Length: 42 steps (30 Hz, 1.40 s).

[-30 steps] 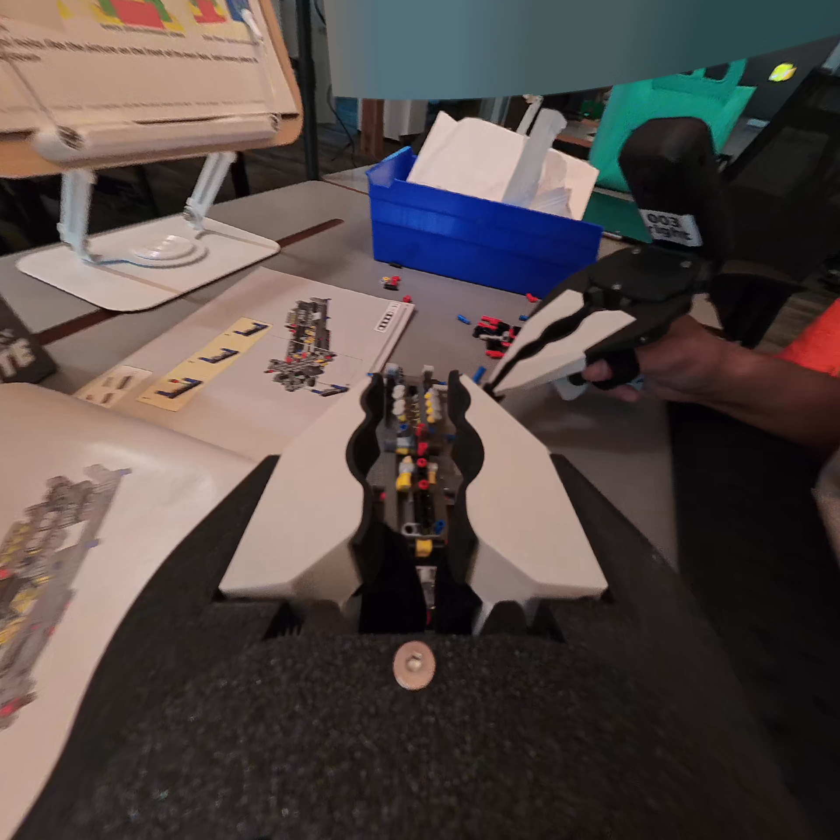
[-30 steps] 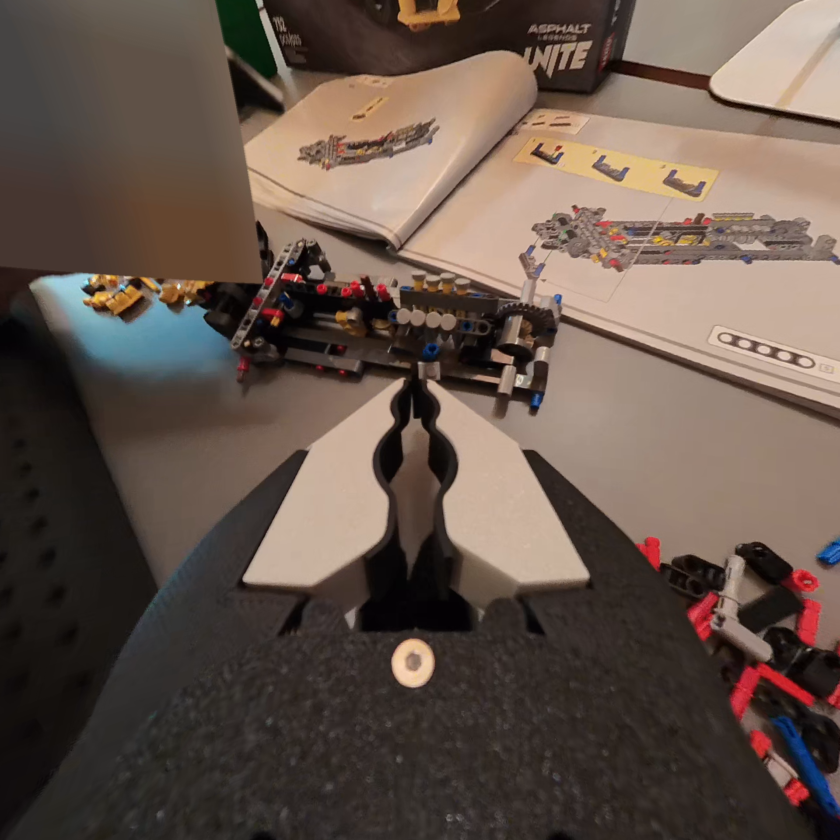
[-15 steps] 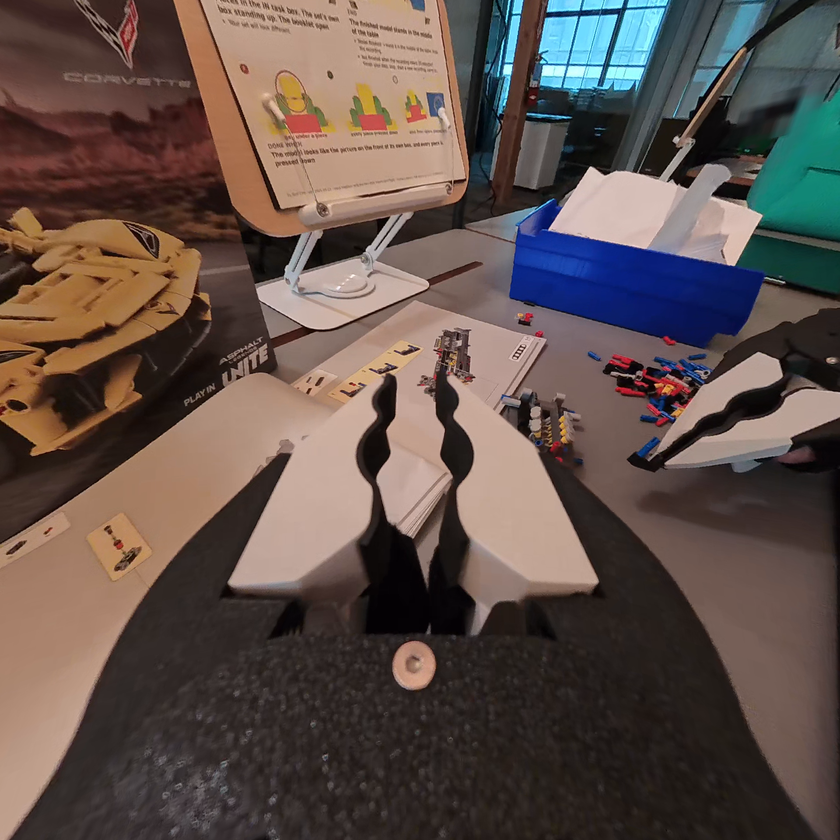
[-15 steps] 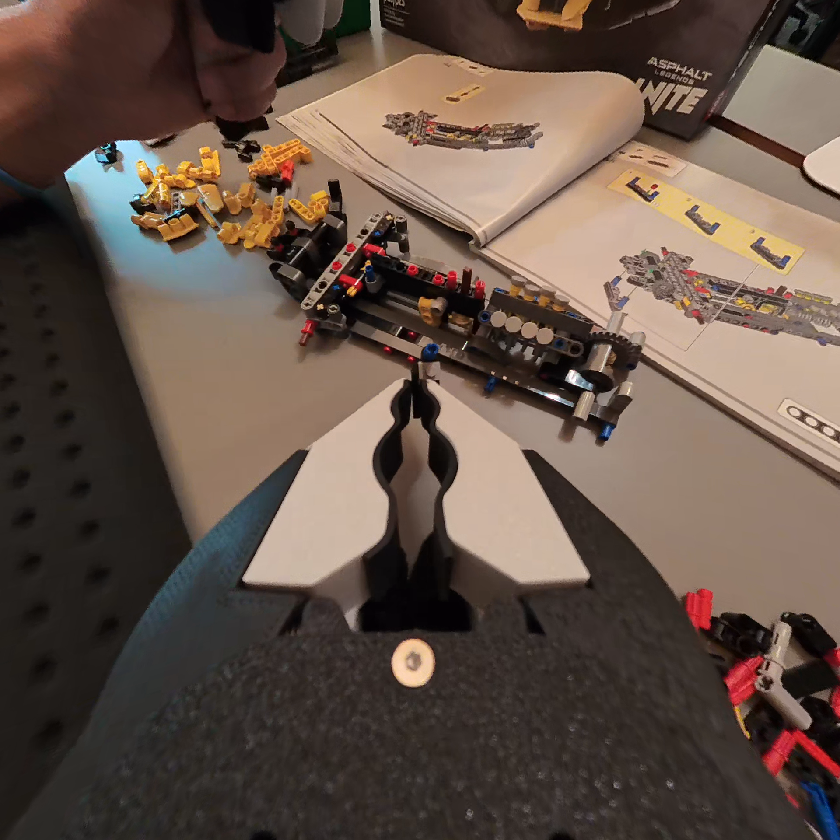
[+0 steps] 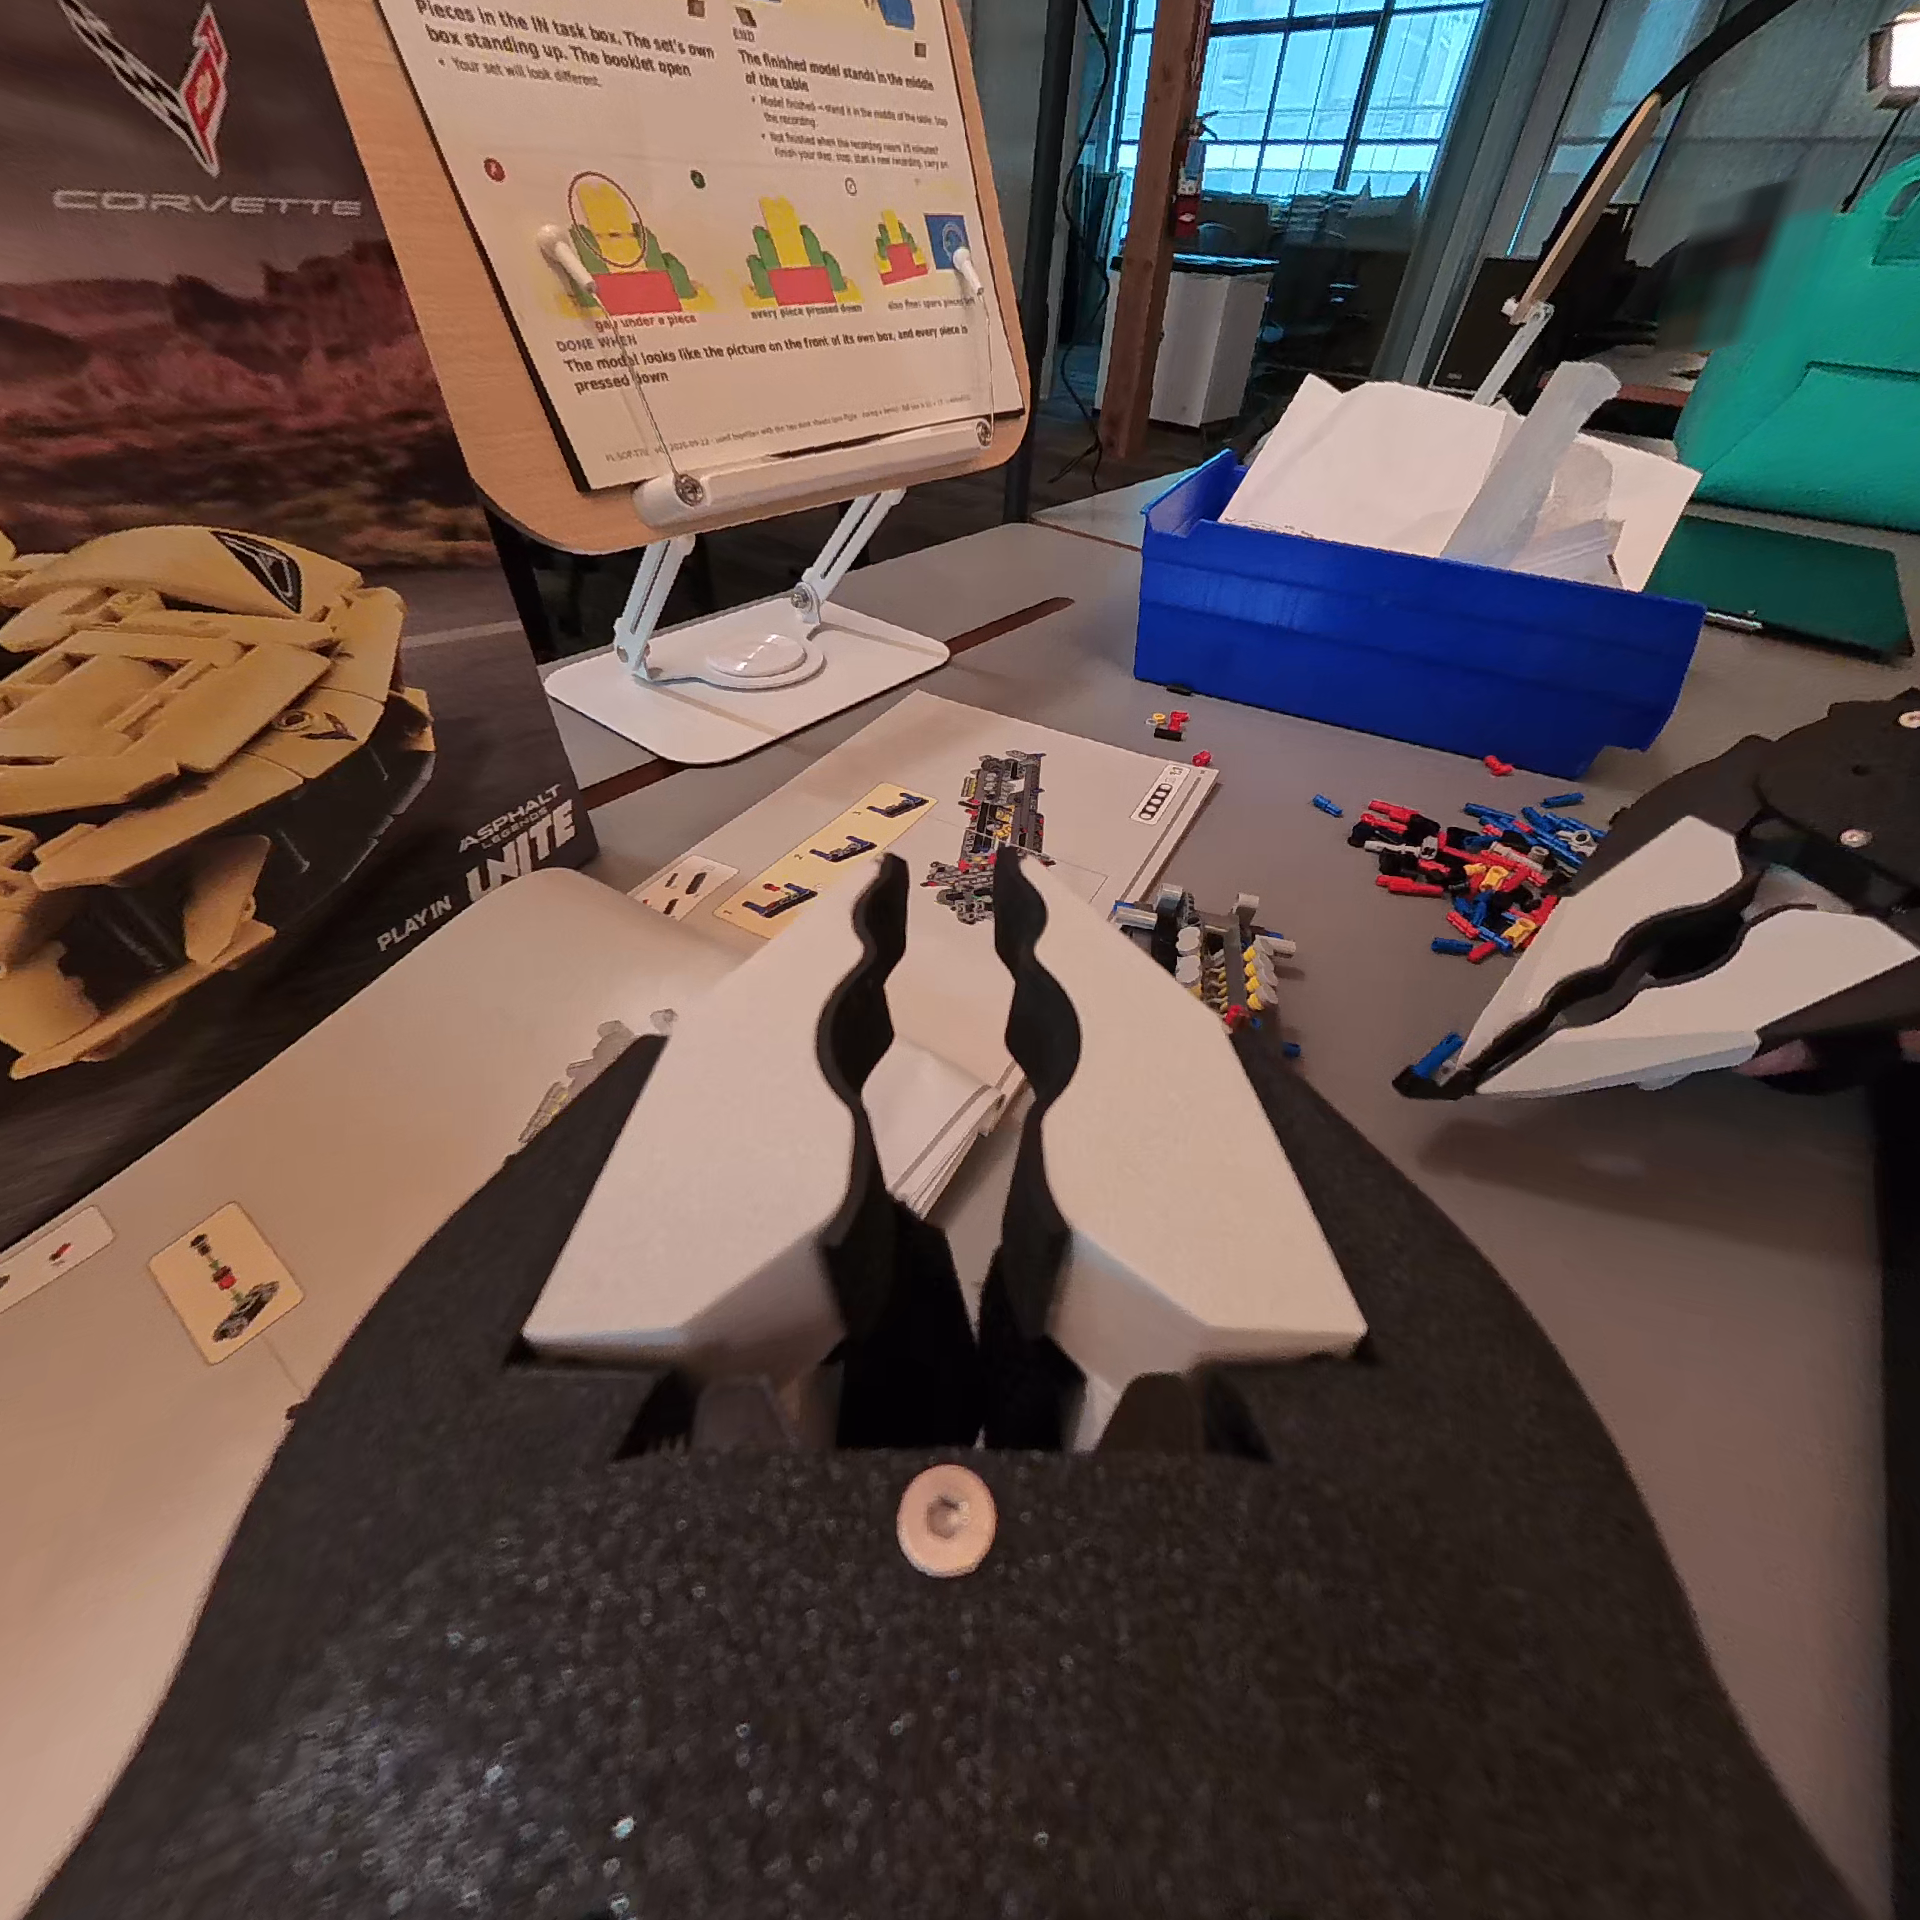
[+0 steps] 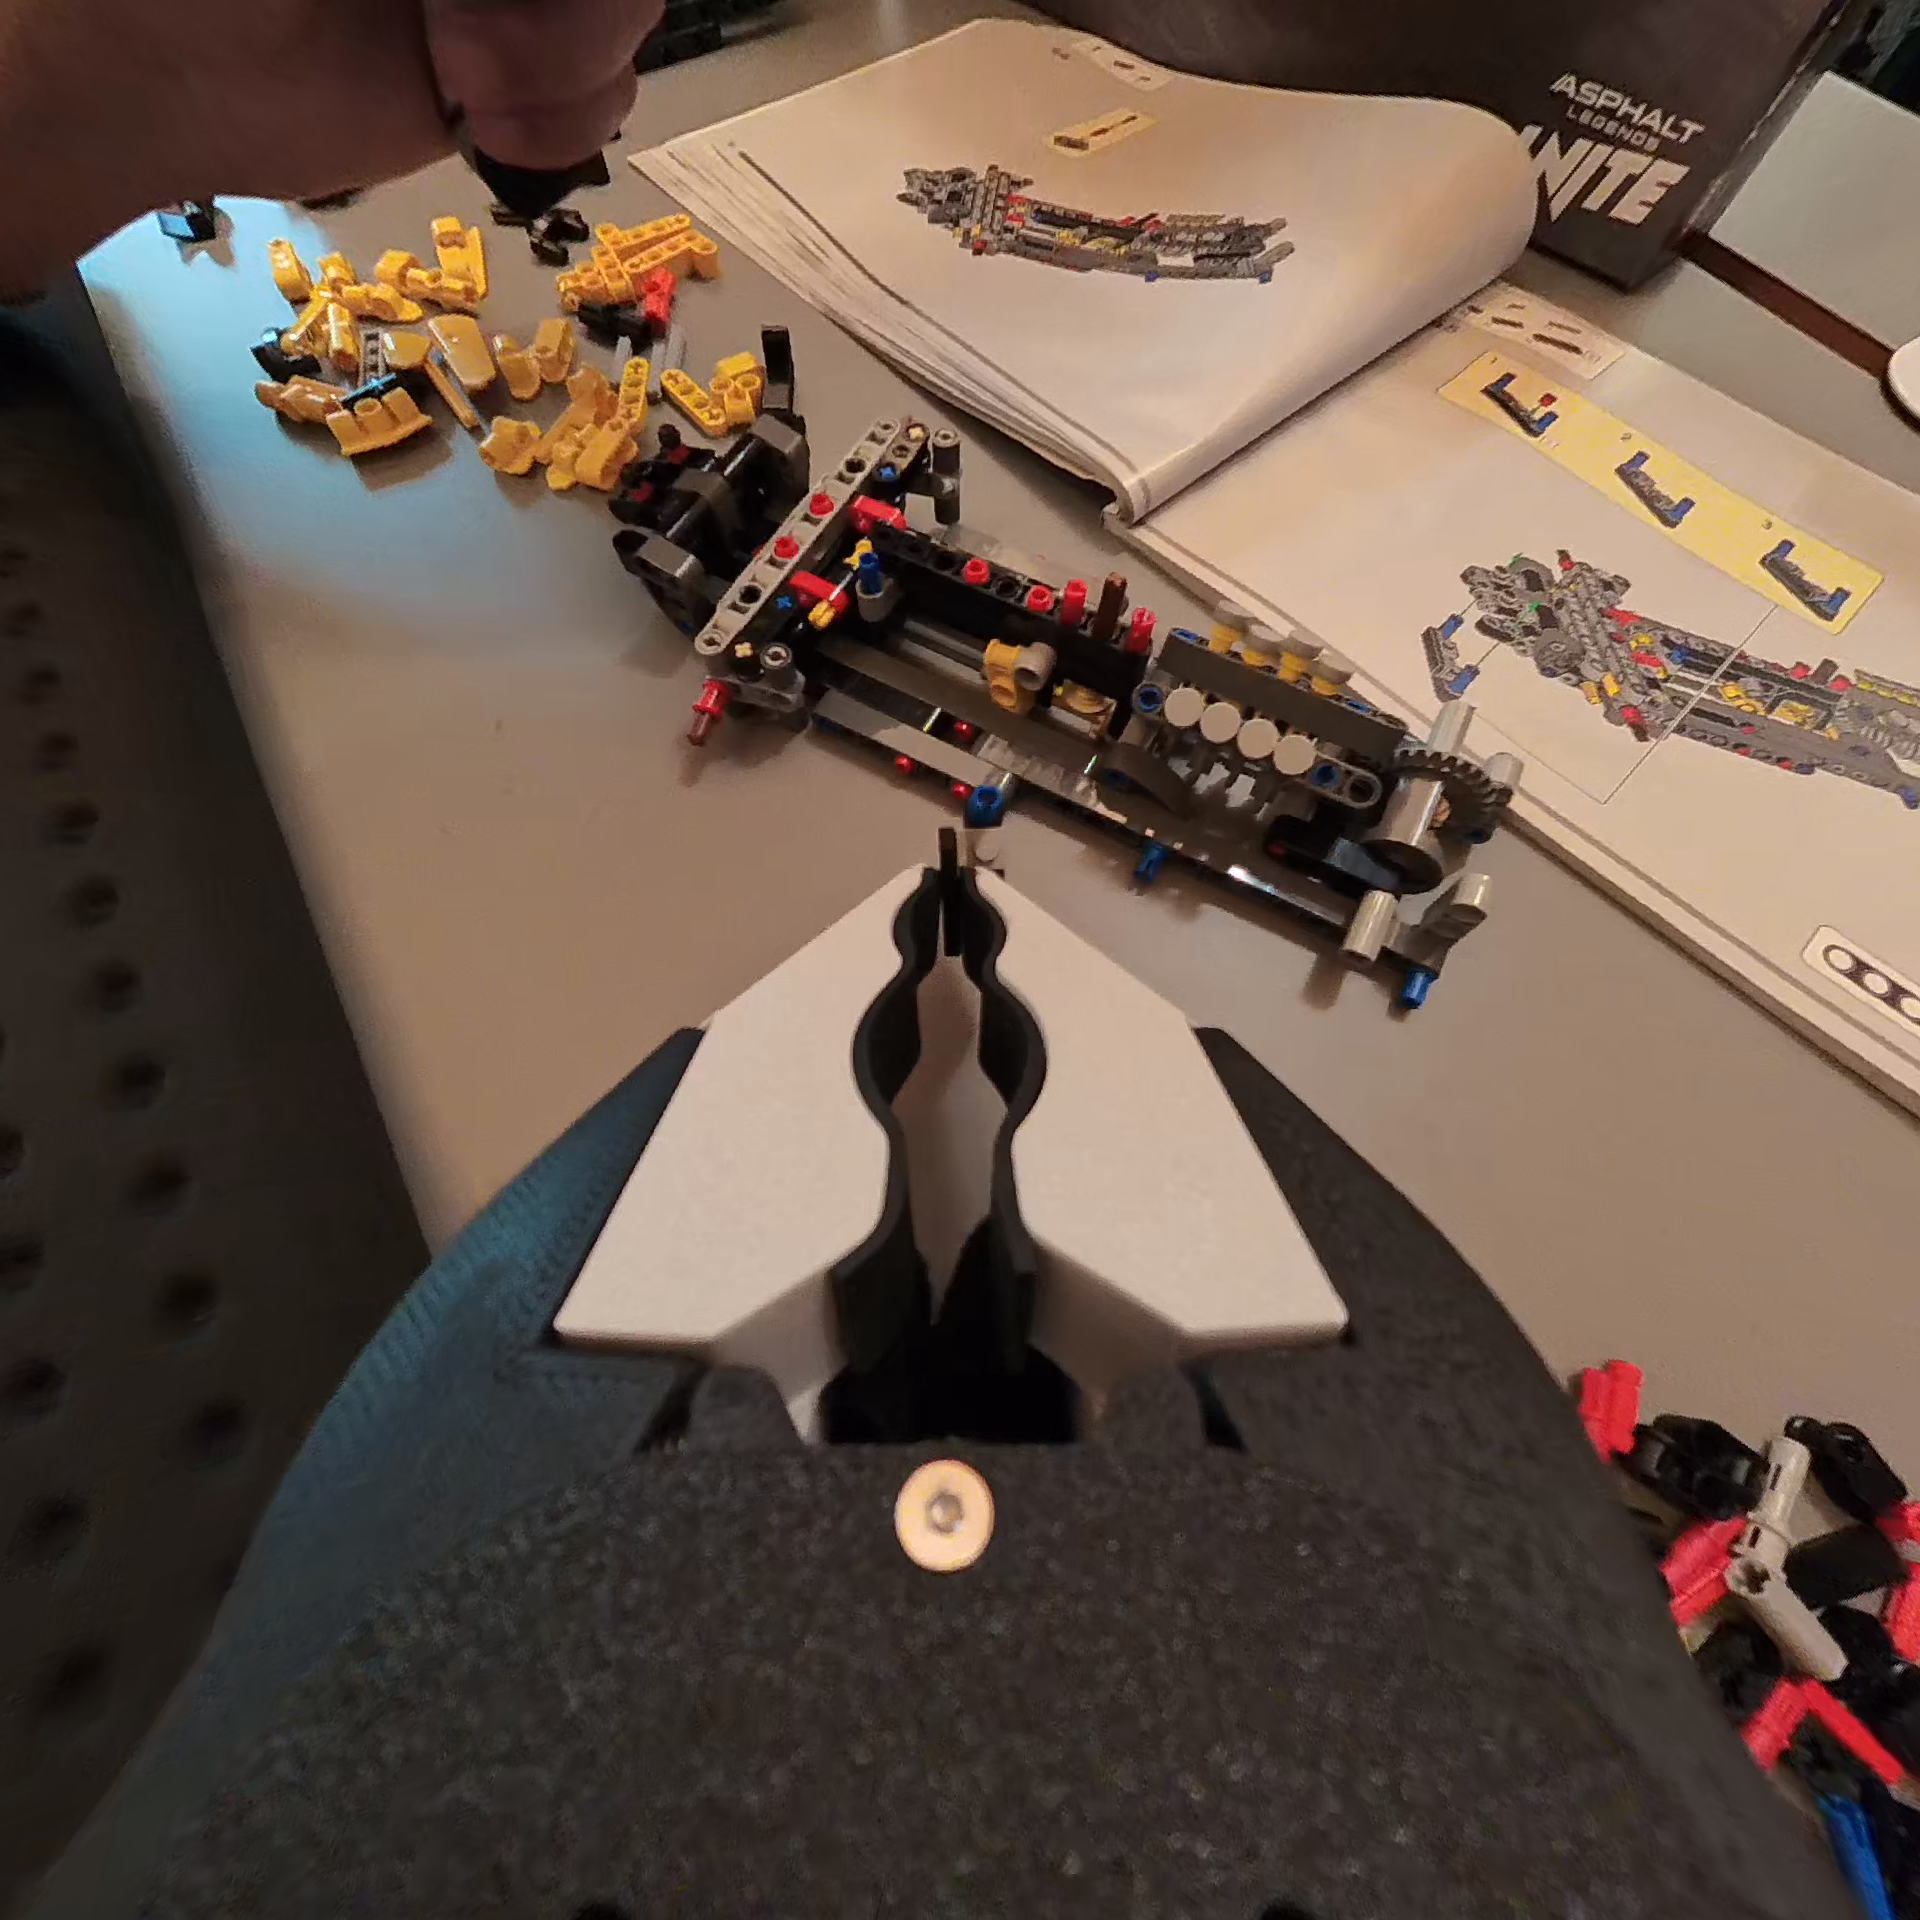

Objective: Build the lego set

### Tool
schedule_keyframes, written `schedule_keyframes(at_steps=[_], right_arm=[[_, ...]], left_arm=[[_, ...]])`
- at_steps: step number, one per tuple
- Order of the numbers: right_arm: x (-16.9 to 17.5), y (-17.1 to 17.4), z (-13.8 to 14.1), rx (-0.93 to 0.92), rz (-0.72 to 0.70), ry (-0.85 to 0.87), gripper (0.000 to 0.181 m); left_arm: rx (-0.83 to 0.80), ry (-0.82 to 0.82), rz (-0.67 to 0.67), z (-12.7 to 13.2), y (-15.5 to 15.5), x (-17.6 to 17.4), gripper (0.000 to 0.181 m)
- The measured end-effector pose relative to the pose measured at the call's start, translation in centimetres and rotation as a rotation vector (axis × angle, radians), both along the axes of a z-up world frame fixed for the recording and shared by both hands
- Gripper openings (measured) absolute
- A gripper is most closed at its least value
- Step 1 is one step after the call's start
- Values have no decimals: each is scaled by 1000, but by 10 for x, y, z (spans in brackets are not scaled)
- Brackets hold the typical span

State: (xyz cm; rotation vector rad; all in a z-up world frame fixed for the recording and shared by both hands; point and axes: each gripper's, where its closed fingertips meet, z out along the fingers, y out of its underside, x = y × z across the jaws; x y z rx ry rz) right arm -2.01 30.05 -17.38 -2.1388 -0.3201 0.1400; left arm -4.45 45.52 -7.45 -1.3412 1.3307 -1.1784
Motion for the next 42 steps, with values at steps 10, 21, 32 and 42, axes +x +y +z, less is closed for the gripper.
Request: schedule_keyframes(at_steps=[10, 21, 32, 42], right_arm=[[-29, -3, -1, -47, 108, 77, 2], [-95, 15, -5, -266, 73, 96, 2], [-96, 20, -24, -396, -100, -44, 2], [-107, 21, -14, -339, -73, 182, 14]], left_arm=[[-22, 49, -109, -1, -26, -3, 17], [187, 496, -294, -78, -66, -105, 30], [201, 619, -280, -118, -62, -82, 52], [145, 669, -293, -132, -65, -80, 39]])
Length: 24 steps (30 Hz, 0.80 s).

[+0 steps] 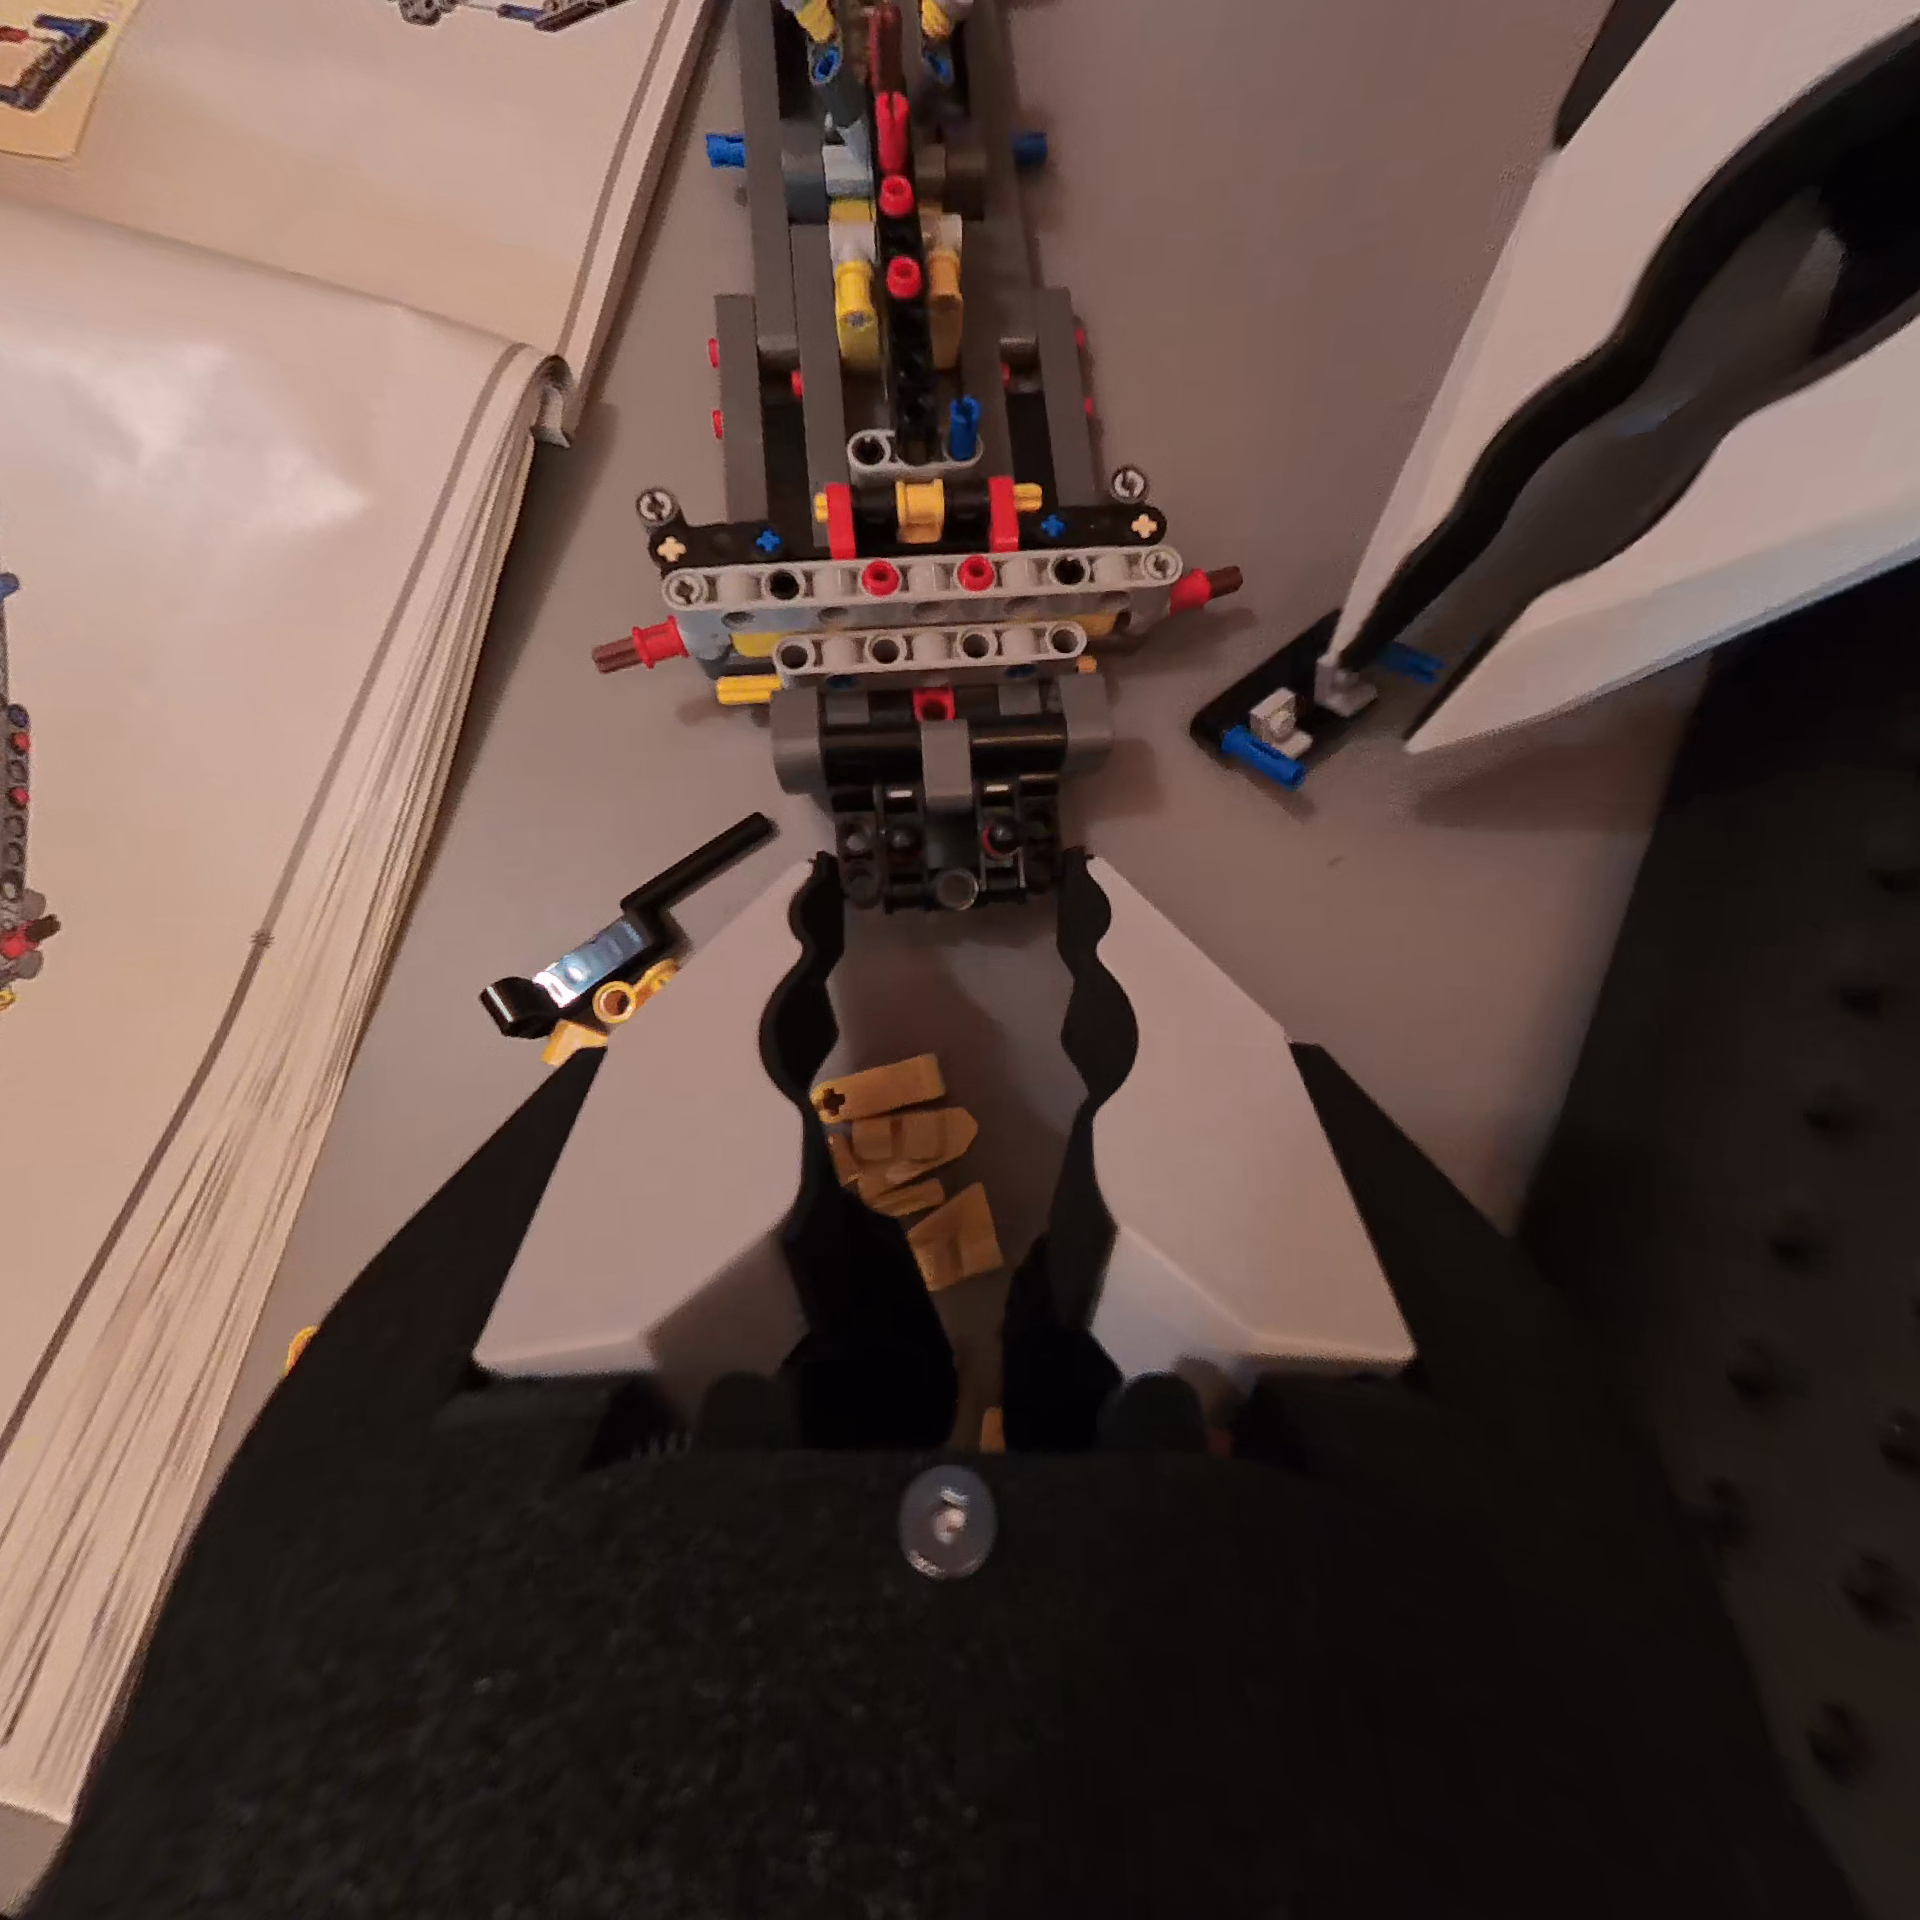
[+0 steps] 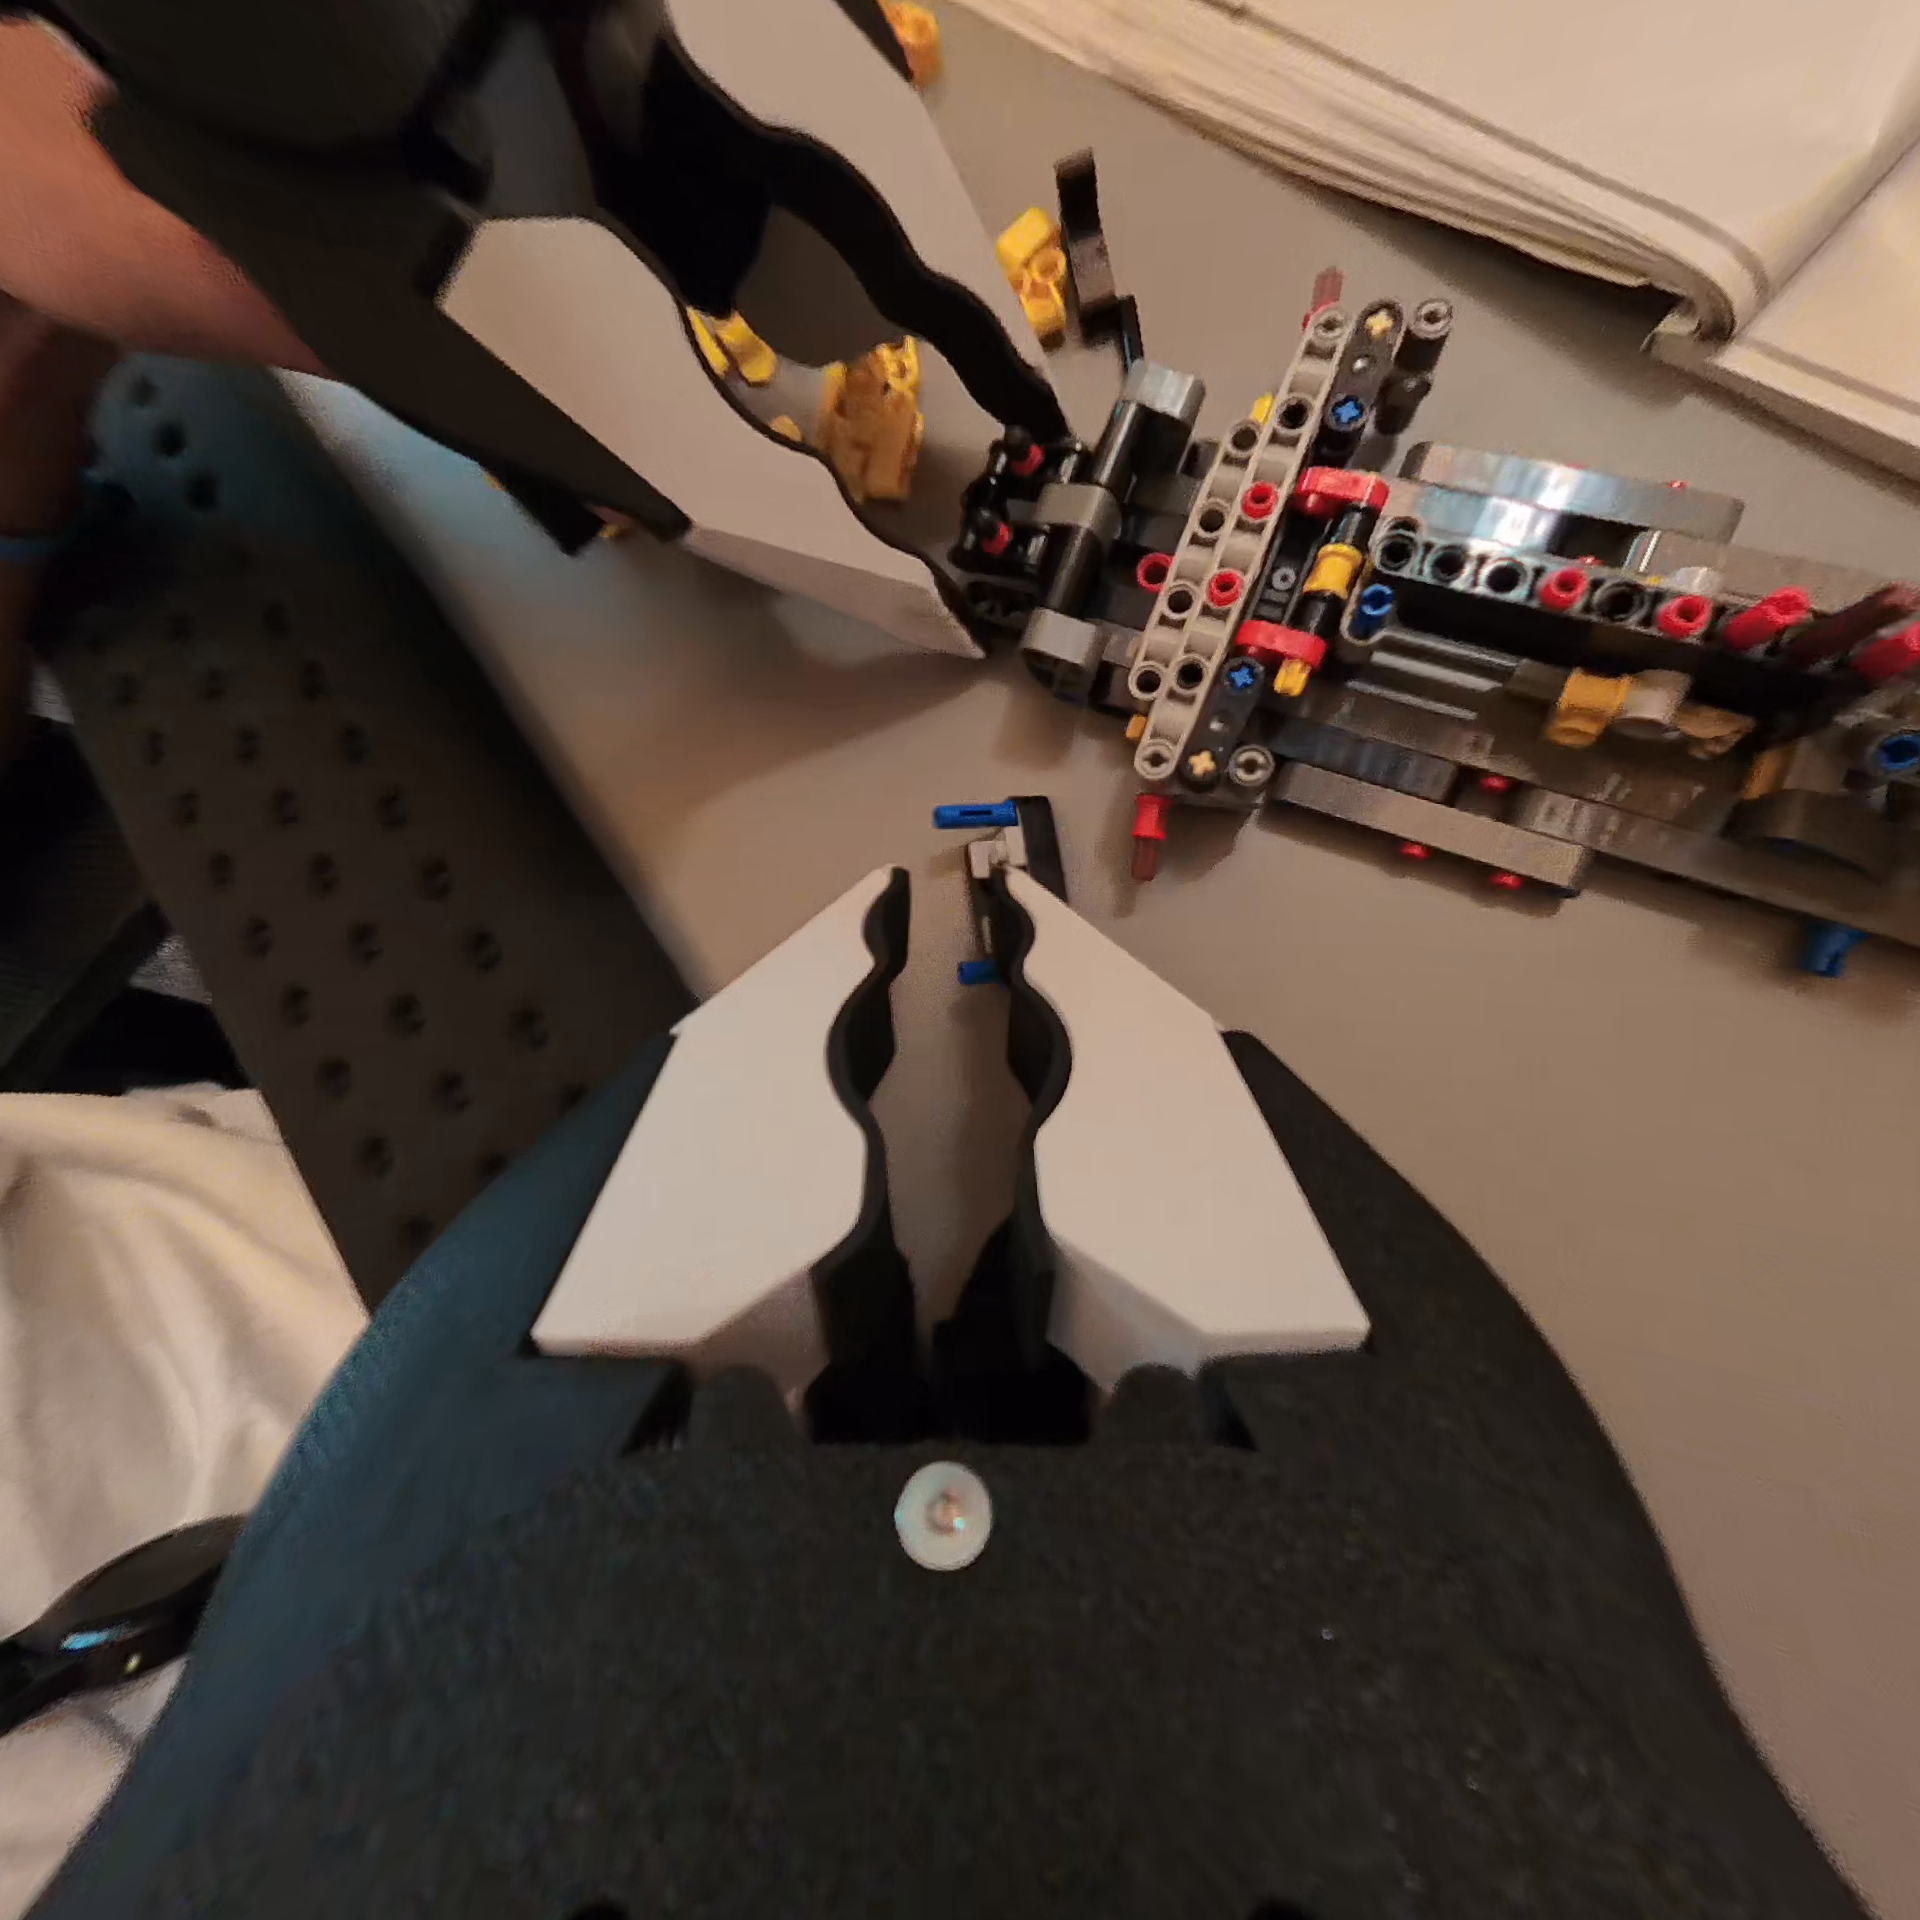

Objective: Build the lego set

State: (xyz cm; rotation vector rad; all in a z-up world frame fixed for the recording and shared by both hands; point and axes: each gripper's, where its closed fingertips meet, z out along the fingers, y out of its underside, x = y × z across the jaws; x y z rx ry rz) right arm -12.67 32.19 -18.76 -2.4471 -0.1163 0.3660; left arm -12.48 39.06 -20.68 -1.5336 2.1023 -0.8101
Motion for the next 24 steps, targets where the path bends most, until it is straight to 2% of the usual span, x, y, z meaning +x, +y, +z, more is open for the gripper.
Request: schedule_keyframes(at_steps=[8, 13, 24], right_arm=[[27, -25, 19, 158, 70, 28, 17], [31, -27, 26, 258, 125, 27, 20], [20, -25, 20, 241, 156, 22, 25]], left_arm=[[24, 2, -9, 3, -6, -2, 39], [-21, -13, 13, 14, -16, 0, 38], [-102, -4, 144, 34, -45, 1, 38]])
